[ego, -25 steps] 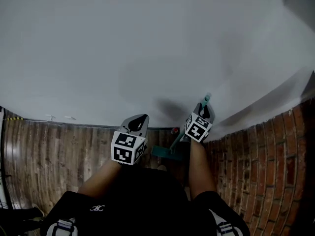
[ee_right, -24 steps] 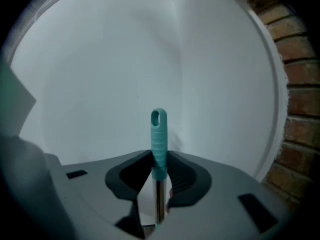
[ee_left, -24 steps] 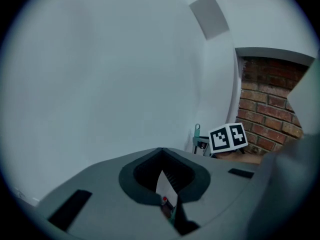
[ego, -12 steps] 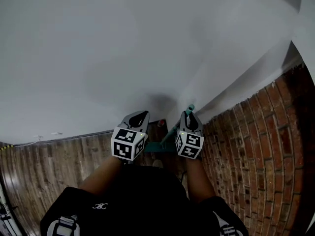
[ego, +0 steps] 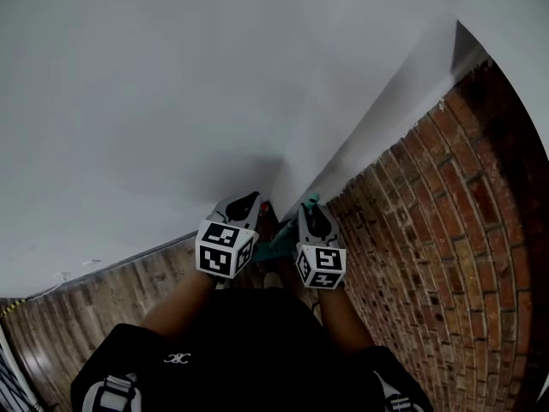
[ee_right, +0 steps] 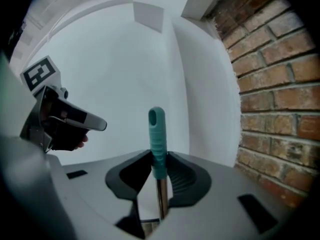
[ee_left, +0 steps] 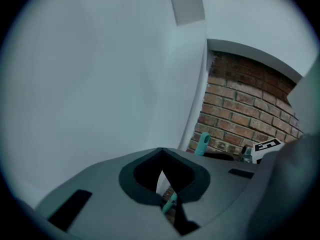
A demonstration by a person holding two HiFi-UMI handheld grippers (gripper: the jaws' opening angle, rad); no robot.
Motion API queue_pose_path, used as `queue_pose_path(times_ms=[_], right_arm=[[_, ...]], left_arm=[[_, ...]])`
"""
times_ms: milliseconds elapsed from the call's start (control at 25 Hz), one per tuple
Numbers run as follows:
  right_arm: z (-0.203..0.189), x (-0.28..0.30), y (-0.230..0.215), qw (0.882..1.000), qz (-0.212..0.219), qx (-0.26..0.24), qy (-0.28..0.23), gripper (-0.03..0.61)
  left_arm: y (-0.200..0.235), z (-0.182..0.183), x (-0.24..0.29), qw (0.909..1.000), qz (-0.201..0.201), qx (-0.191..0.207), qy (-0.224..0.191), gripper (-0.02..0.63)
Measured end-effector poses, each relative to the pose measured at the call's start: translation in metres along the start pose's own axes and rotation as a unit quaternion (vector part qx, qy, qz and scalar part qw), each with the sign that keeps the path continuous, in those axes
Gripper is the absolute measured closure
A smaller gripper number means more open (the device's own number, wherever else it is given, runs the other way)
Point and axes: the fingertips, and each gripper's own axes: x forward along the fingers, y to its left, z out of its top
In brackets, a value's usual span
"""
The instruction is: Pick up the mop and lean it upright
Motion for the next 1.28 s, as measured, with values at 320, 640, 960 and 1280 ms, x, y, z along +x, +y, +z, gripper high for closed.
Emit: queue_pose_path(times_ms=[320,640,960,1280], right_arm=[[-0.003,-0.013,-0.007,1.0,-0.015,0.01,-0.002,0.469],[-0.002,-0.004,-0.009,1.0,-0.01,0.008,0.004,0.469],[0.004,0.037,0.005,1.0,0.007,-0.004,0.014,0.469],[0.013,0.112,0.007,0.999,0.0,-0.004,0.041,0.469]], left_arm=[[-0.01,-0.001,0.004,0.9998,-0.018,-0.004,0.009,0.617],[-0.001,-0.002,-0.005,0.9999,0.001,-0.015,0.001,0.617],[0.019,-0.007,-0.022,0.999,0.036,-0.025,0.0,0.617],[0.038,-0.009,-0.042,0.9972,0.067,-0.034,-0.008,0.617]])
